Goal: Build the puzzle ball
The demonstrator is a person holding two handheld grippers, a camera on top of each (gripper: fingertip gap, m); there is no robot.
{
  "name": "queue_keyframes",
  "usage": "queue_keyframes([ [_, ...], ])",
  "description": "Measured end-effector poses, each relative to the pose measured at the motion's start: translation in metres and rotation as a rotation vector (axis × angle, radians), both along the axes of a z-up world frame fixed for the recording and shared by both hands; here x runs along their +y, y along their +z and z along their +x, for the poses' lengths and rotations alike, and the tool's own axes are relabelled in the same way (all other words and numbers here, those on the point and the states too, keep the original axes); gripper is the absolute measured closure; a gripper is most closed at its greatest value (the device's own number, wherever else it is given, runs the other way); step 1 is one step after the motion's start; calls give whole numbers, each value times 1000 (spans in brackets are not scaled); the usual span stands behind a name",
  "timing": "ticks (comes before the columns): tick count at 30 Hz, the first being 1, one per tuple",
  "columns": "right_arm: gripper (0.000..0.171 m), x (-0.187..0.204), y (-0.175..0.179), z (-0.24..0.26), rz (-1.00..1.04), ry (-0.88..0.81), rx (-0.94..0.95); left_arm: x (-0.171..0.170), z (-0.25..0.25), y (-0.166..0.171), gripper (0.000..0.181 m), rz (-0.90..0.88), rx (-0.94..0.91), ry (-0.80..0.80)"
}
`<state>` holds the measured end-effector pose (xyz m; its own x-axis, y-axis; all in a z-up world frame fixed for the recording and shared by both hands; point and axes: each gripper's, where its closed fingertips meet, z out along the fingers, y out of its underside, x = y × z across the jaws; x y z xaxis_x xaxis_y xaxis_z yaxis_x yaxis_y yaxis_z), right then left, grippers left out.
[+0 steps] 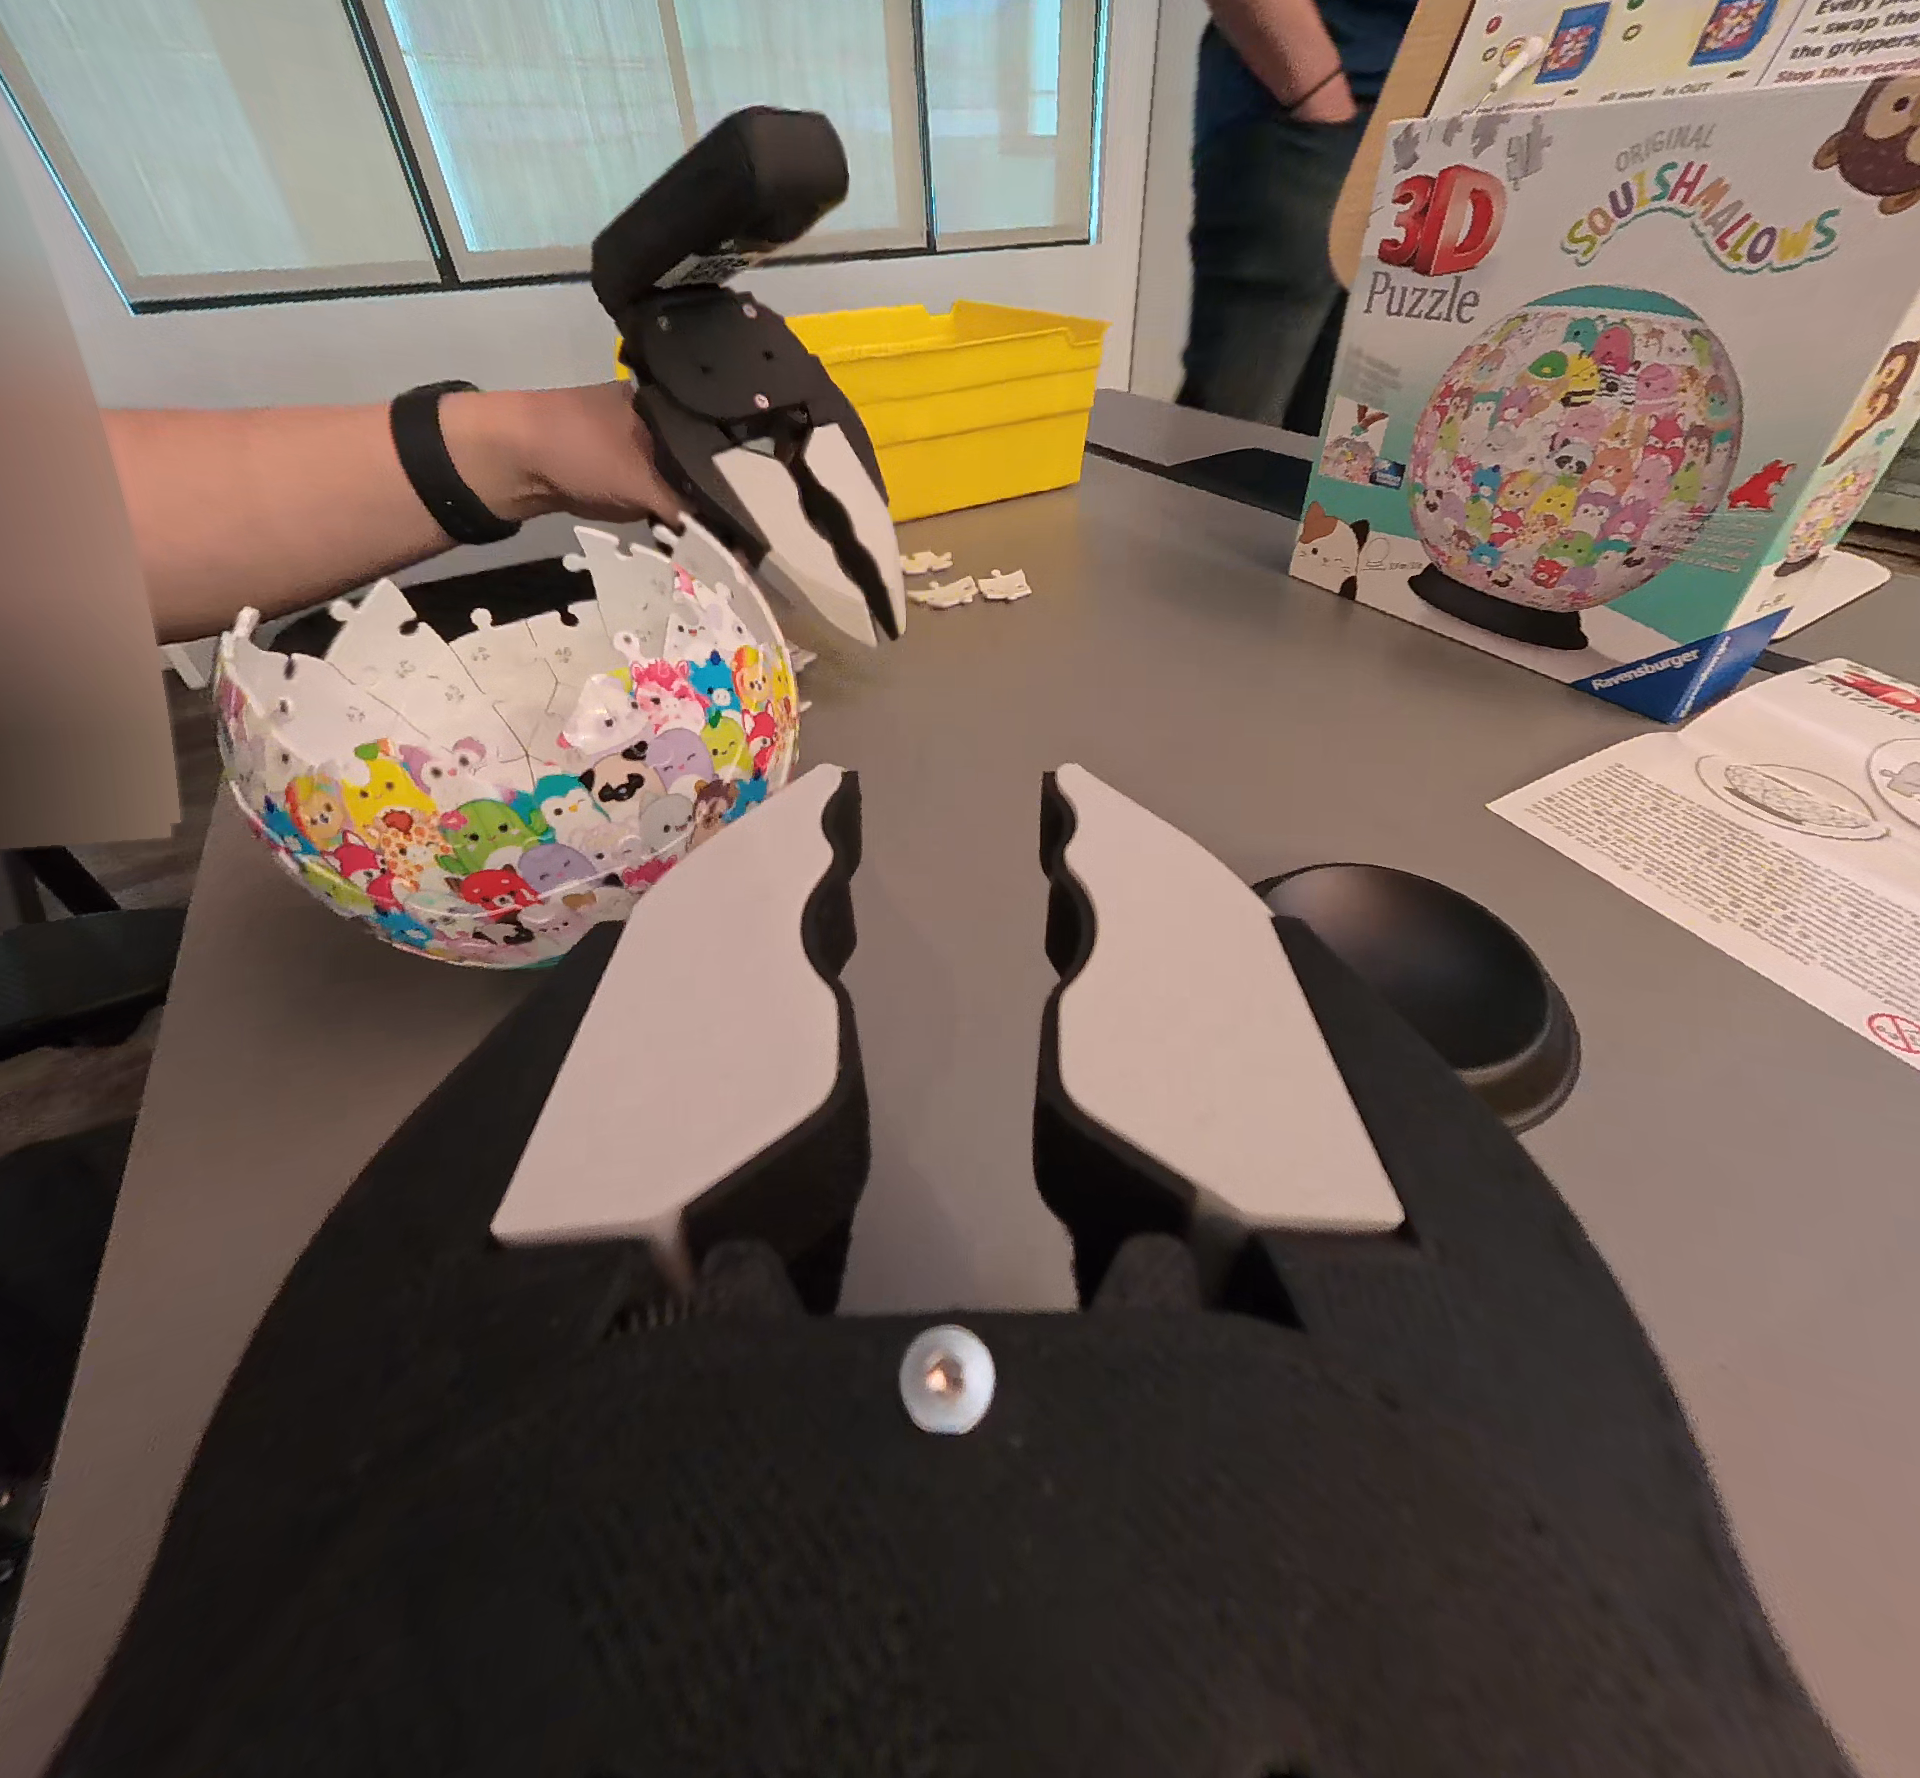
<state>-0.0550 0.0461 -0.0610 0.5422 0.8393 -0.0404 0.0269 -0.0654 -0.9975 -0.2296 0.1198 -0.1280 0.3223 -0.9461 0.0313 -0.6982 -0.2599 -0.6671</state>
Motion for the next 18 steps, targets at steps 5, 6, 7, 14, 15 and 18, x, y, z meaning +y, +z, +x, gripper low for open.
queue_keyframes([
  [5, 137, 2, 2, 3, -22, 0, 44, -24, -1, 8, 154, 5, 20, -93],
  [6, 138, 2, 3, 4, -22, -1, 50, -29, -1, 5, 154, 21, 52, -127],
  [7, 138, 2, 4, 5, -20, -3, 56, -33, -2, 2, 151, 30, 79, -156],
  [14, 138, 9, 1, 6, -63, 0, 91, -68, 17, -5, 132, 17, 76, -394],
  [15, 138, 10, 1, 6, -63, 0, 88, -71, 16, -9, 127, 35, 100, -422],
  [18, 138, 9, 0, 6, -55, -3, 76, -79, 15, -22, 122, 14, 137, -477],
])
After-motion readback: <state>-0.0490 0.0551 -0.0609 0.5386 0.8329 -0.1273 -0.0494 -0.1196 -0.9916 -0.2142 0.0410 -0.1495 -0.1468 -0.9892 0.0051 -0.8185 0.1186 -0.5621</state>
